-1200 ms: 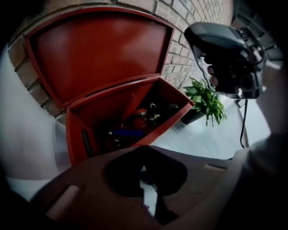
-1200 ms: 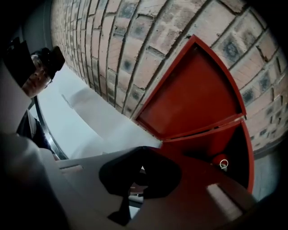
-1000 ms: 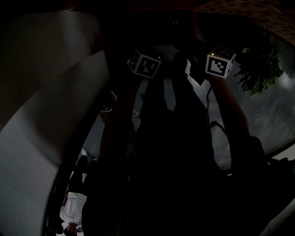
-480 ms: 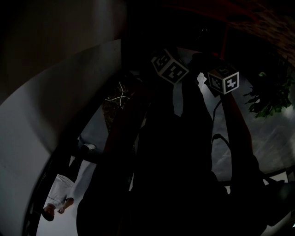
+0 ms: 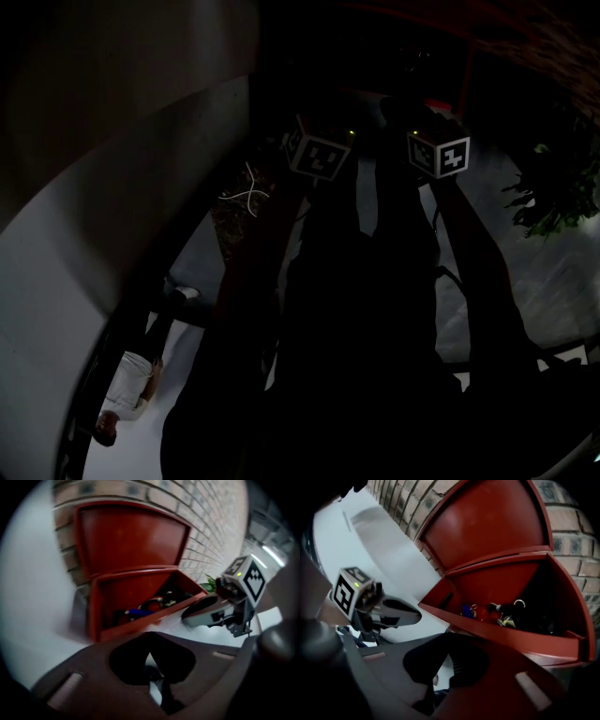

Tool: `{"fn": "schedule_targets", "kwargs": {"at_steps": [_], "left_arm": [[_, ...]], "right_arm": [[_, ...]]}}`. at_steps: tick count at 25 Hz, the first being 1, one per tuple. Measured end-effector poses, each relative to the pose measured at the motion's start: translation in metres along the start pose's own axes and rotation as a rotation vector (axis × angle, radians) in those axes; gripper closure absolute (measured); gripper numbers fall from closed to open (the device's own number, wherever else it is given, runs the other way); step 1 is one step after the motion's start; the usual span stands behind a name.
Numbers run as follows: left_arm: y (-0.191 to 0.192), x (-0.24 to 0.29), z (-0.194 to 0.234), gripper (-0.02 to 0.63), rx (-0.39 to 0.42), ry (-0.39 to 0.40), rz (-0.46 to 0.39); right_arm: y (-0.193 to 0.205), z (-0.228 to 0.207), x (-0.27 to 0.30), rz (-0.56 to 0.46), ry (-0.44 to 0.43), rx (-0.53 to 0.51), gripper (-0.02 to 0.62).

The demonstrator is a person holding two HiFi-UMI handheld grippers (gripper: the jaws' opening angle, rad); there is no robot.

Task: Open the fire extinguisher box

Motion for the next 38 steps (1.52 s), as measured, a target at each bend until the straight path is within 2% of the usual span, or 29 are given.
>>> {"fn": "schedule_targets", "kwargs": {"at_steps": [3, 5, 9, 15, 21, 26, 31, 34, 38], "left_arm": [[0.016, 0.003, 0.020, 0.604, -0.124, -0.004, 0.004], [0.016, 0.004, 0.032, 0.604, -0.174, 0.001, -0.009], [0.015, 0.008, 0.042, 0.604, -0.170, -0.009, -0.004], [0.015, 0.008, 0.041, 0.604, -0.240, -0.058, -0.032], [0.012, 0.010, 0.042, 0.605, -0.275, -0.057, -0.037], [0.015, 0.010, 0.039, 0.606, -0.232, -0.034, -0.011], [0.015, 0.010, 0.043, 0.604, -0.247, -0.047, -0.008], [0.016, 0.009, 0.040, 0.604, -0.239, -0.064, -0.002], [0.015, 0.010, 0.040, 0.604, -0.292, -0.069, 0.028]], "right_arm": [[0.000, 0.003, 0.005, -0.007, -0.013, 0.022, 0.597], [-0.001, 0.004, 0.007, -0.009, -0.015, 0.025, 0.597], [-0.002, 0.004, 0.008, -0.025, 0.004, 0.028, 0.597], [-0.004, 0.005, 0.010, -0.035, -0.016, 0.042, 0.598], [-0.008, 0.004, 0.010, -0.049, -0.029, 0.048, 0.598], [-0.004, 0.004, 0.007, -0.037, -0.034, 0.037, 0.598], [-0.004, 0.002, -0.002, -0.039, -0.031, 0.040, 0.597], [-0.001, 0.002, -0.012, -0.029, 0.004, 0.027, 0.597], [-0.004, 0.002, -0.019, -0.020, 0.077, -0.002, 0.597]]}}
Point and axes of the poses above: the fingertips, and each gripper's own axes: x forward along the fingers, z to its left, y out of its underside, the point moved 5 cm from there along -x, backward along the fingers, and after that the axes turned 8 degrees about -y, right-handed, at the moved point
